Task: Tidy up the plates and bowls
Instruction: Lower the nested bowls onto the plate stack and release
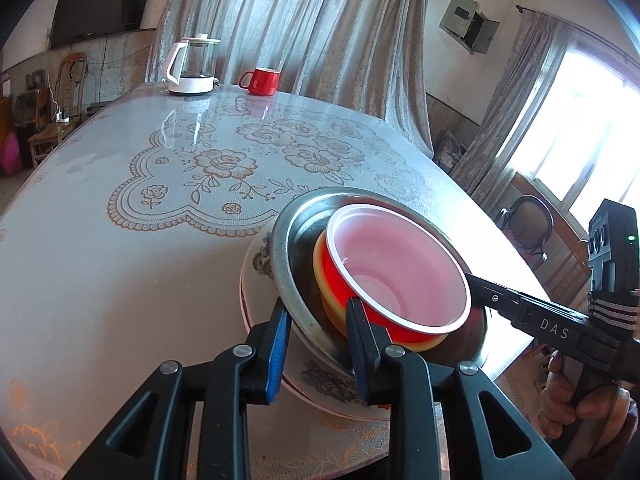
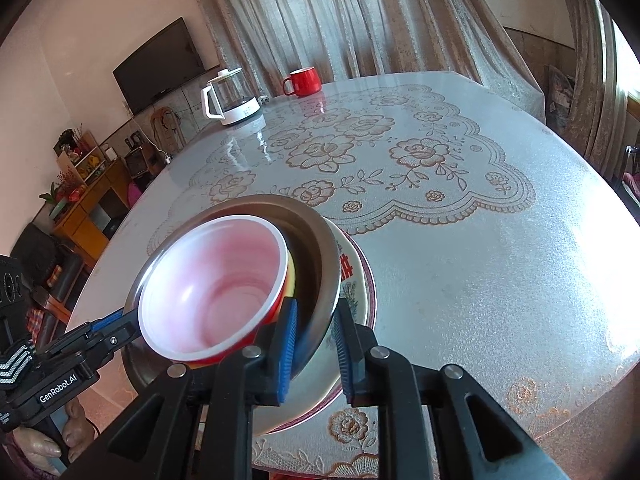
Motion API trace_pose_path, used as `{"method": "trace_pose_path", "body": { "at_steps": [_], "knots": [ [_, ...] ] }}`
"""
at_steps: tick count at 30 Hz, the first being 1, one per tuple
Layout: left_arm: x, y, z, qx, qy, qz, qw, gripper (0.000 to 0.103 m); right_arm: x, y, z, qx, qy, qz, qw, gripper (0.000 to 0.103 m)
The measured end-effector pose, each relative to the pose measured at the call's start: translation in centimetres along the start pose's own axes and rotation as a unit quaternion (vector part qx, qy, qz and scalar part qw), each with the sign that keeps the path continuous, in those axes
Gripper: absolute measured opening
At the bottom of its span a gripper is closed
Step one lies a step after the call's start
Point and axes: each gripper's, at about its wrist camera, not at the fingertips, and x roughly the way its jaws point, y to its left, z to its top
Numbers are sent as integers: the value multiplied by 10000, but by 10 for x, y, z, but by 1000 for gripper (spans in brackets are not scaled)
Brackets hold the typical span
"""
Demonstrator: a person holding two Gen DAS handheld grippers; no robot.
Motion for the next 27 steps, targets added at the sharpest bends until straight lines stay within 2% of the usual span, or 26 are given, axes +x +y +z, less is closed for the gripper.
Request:
{"method": "trace_pose_path", "body": {
  "at_steps": [9, 17, 24, 27],
  "knots": [
    [-6, 1, -2, -42, -78, 9, 10000, 28, 0, 7, -4, -3, -65, -196, 9998, 21],
    [-17, 4, -5, -89, -250, 59, 9996, 30, -3, 5, -8, 197, -116, -3, 9997, 23],
    [-28, 10, -10, -151, -456, 272, 9985, 34, -22, 4, -13, 205, -491, 10, 9986, 27],
    [-32, 11, -14, -159, -551, 457, 9973, 41, -31, 6, -17, 132, -647, -80, 9978, 27]
  ]
}}
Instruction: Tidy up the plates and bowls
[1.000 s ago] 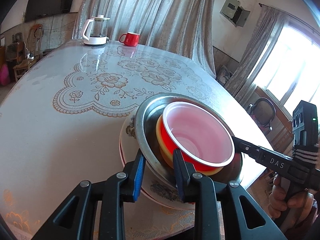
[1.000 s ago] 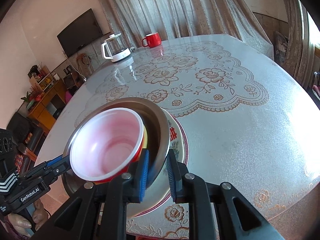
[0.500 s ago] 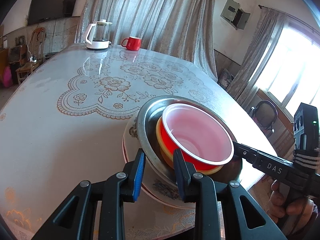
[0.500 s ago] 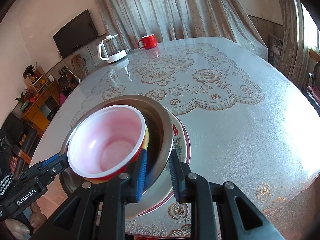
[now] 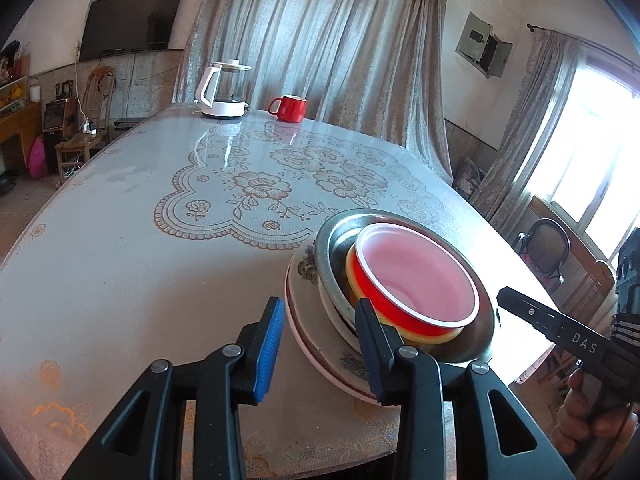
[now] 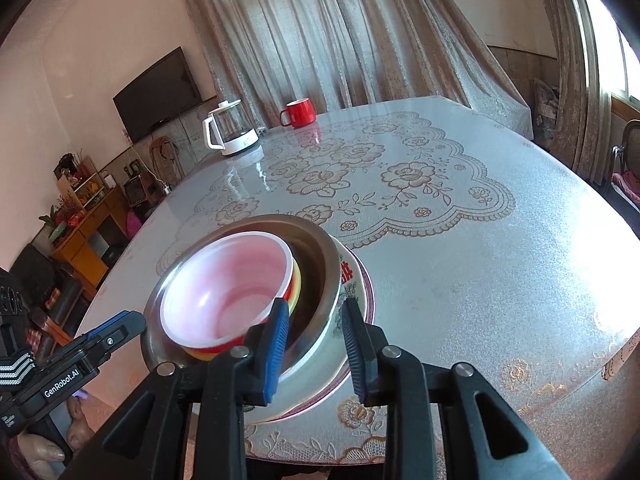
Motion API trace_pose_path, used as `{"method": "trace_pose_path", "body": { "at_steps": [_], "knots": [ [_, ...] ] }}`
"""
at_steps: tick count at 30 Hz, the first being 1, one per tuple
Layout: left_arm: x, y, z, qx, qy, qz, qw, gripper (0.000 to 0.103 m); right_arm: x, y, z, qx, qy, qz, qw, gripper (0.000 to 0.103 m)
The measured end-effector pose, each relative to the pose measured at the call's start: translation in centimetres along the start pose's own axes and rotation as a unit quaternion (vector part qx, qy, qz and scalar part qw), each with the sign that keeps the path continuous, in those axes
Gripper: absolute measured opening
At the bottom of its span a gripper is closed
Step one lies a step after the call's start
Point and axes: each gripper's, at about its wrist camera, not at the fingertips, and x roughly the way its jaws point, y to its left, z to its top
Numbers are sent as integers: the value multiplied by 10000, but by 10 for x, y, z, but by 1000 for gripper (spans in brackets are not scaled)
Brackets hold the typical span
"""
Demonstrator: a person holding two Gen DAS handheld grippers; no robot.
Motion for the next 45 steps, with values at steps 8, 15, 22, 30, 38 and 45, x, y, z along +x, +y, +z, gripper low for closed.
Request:
{"method": "trace_pose_path", "body": {
  "at_steps": [8, 15, 22, 30, 38, 45],
  "knots": [
    [-12, -10, -17, 249, -233, 675, 9971, 57, -24, 23, -22, -517, -437, -486, 9965, 34],
    [-16, -22, -35, 481, -282, 885, 9945, 71, -30, 43, -51, -681, -651, -904, 9914, 43],
    [-20, -28, -38, 593, -388, 1107, 9913, 98, -33, 44, -56, -560, -761, -1172, 9886, 44],
    [-18, -30, -39, 691, -361, 1185, 9899, 103, -32, 52, -58, -692, -728, -1143, 9884, 45],
    [-18, -31, -40, 686, -359, 1231, 9894, 103, -27, 53, -57, -695, -633, -1097, 9895, 46],
    [-17, -33, -41, 756, -365, 1305, 9879, 103, -26, 56, -57, -742, -637, -1080, 9893, 46]
  ]
}}
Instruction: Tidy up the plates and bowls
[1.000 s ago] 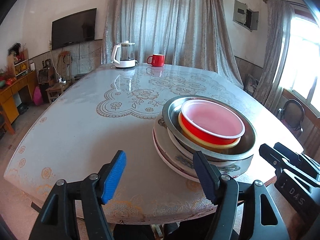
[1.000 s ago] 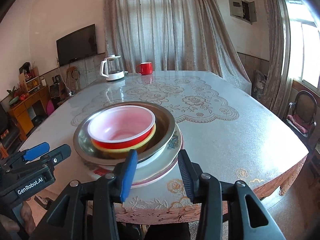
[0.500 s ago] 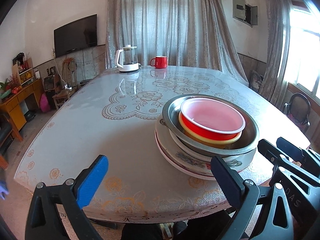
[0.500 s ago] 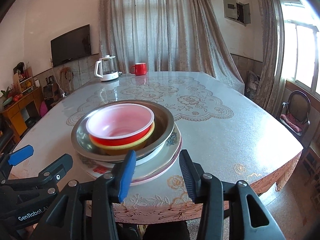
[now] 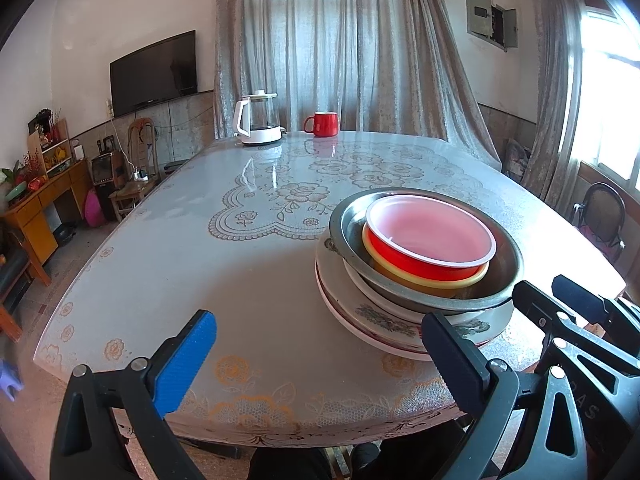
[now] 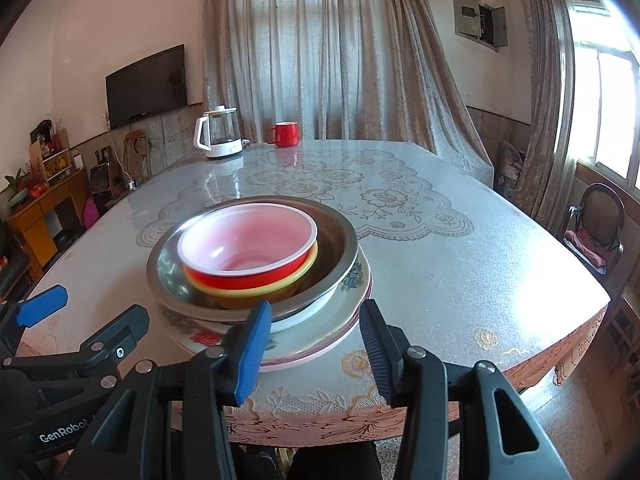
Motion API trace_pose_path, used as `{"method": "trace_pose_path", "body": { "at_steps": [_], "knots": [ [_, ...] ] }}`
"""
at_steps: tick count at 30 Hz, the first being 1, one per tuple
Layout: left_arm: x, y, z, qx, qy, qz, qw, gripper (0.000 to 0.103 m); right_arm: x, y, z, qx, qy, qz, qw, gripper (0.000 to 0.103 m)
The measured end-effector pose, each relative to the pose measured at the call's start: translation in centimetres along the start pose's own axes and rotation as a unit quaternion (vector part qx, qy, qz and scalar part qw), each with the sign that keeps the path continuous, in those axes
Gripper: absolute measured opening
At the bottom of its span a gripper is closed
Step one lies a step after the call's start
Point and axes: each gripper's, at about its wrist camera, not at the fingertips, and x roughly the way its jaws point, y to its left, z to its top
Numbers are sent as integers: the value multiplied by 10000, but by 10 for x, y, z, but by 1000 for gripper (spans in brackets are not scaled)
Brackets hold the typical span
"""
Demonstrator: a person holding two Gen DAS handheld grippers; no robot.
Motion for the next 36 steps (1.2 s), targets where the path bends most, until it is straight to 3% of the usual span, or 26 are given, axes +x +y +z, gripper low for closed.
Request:
{"method": "trace_pose_path", "body": {
  "at_steps": [36],
  "knots": [
    [1, 0, 0, 0, 43, 2, 10000, 103, 1, 1, 0, -7, 0, 25, 10000, 47]
  ]
}}
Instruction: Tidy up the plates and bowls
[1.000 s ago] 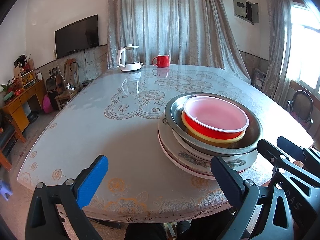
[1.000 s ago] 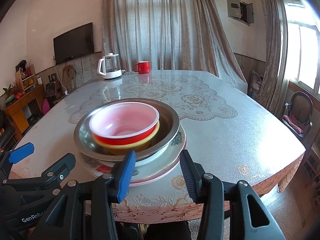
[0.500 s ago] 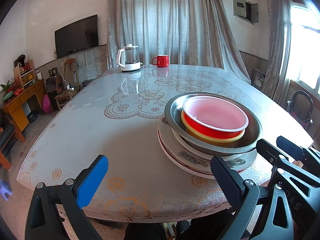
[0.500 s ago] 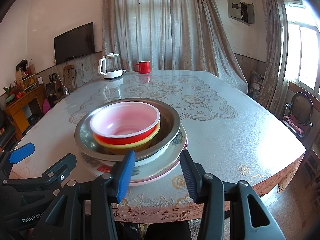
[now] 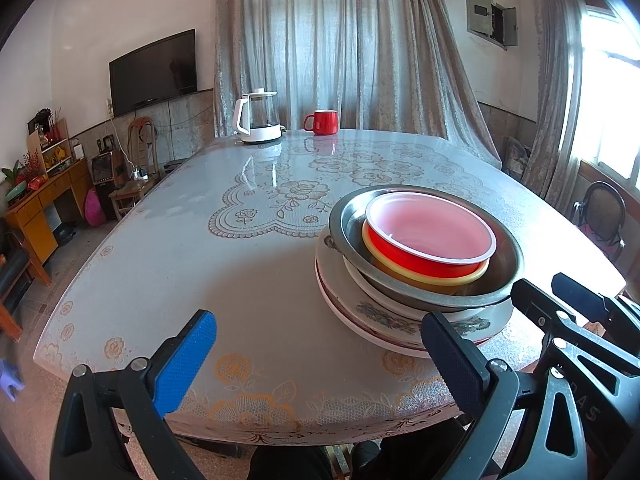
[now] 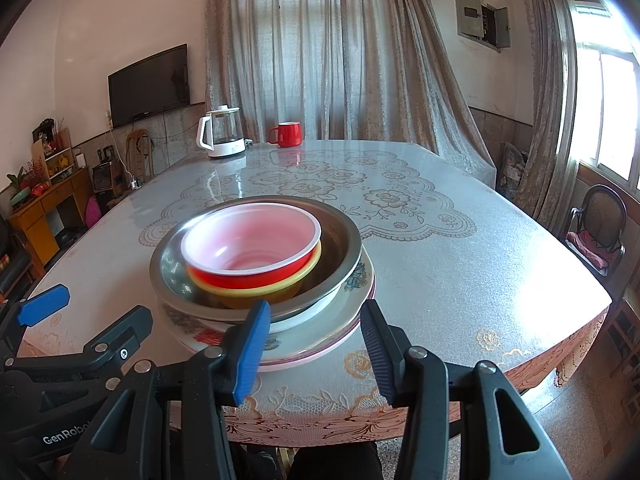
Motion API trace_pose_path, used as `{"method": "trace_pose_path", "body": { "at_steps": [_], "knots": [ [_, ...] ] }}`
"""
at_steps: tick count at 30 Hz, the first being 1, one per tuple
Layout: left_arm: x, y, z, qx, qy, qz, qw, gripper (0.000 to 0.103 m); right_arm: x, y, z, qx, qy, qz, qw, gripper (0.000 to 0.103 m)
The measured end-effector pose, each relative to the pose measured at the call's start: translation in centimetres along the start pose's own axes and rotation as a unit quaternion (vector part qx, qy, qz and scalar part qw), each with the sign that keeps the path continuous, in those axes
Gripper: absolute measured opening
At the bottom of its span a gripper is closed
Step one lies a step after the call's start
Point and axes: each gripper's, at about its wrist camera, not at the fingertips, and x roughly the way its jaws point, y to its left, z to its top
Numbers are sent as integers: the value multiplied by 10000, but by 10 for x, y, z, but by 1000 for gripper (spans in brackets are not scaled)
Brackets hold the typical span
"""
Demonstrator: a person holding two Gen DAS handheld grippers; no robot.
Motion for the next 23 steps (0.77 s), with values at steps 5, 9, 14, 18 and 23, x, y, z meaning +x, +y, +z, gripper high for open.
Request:
{"method": "trace_pose_path", "body": {
  "at_steps": [5, 9, 14, 18, 23],
  "knots": [
    [-1, 1, -1, -16, -9, 18, 10000, 103, 0, 1, 0, -11, 3, 15, 10000, 48],
    [-1, 1, -1, -30, 8, 22, 10000, 103, 0, 1, 0, -9, 3, 15, 10000, 48],
    [0, 1, -1, -29, 18, 69, 10000, 103, 0, 1, 0, -6, 4, 13, 10000, 50],
    [1, 3, -1, -96, -4, 0, 10000, 102, 0, 3, -1, -16, 2, 40, 10000, 51],
    [1, 4, -1, -121, -16, -56, 9999, 101, 3, 4, -1, -6, 7, 71, 10000, 51]
  ]
}}
